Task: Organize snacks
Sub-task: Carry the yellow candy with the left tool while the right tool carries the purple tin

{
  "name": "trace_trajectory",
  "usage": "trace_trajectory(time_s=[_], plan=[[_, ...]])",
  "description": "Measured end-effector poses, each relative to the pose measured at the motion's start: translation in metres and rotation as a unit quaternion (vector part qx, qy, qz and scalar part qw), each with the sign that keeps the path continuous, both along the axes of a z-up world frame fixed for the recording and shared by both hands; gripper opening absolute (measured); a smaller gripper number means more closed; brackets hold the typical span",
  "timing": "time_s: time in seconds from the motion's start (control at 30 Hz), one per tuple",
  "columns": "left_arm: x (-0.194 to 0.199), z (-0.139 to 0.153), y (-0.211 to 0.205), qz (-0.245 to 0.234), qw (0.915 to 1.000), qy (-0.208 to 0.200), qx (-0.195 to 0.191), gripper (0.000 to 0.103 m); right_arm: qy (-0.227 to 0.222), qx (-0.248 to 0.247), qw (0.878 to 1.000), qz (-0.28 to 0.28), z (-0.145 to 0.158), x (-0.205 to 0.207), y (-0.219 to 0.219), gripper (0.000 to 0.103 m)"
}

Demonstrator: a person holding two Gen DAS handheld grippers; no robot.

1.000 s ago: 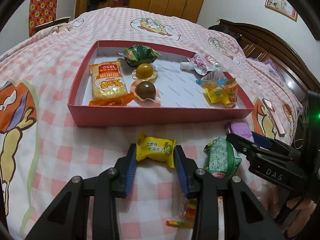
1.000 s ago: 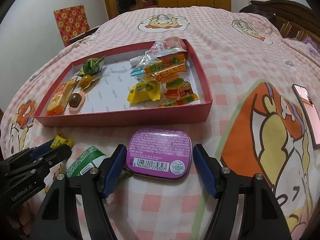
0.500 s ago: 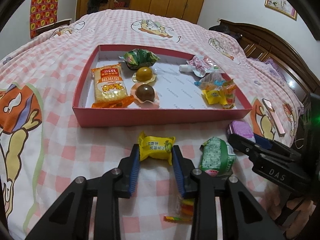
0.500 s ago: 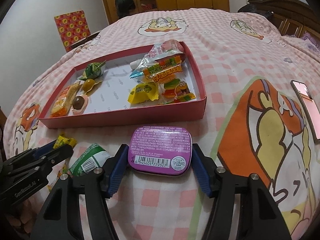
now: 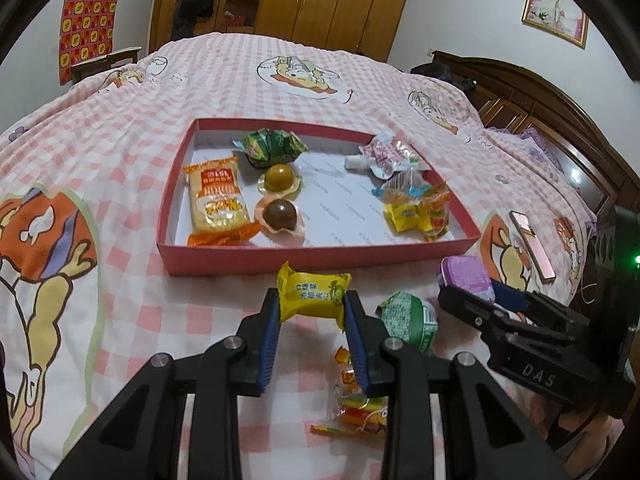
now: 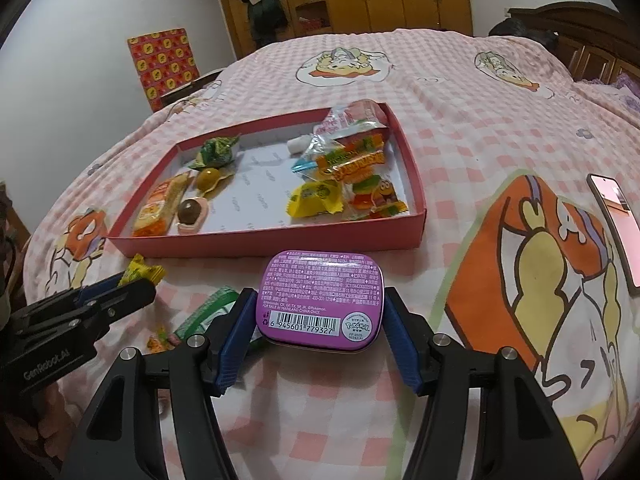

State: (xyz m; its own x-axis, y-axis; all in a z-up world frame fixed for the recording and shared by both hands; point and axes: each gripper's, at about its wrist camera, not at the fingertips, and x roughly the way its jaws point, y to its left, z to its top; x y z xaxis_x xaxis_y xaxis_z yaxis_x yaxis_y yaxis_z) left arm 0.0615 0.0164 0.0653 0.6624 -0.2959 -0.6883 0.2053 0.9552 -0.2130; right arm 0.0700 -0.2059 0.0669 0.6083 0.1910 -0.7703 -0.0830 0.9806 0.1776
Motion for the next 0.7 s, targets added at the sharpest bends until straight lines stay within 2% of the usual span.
trace_trajectory(time_s=[0.7], plan=[[0.039,0.029,-0.006,-0.002,0.9994,-0.031,0.015,0.032,-0.003,0.021,0.998,0.062,0.028,0.028,0.017,0.063]])
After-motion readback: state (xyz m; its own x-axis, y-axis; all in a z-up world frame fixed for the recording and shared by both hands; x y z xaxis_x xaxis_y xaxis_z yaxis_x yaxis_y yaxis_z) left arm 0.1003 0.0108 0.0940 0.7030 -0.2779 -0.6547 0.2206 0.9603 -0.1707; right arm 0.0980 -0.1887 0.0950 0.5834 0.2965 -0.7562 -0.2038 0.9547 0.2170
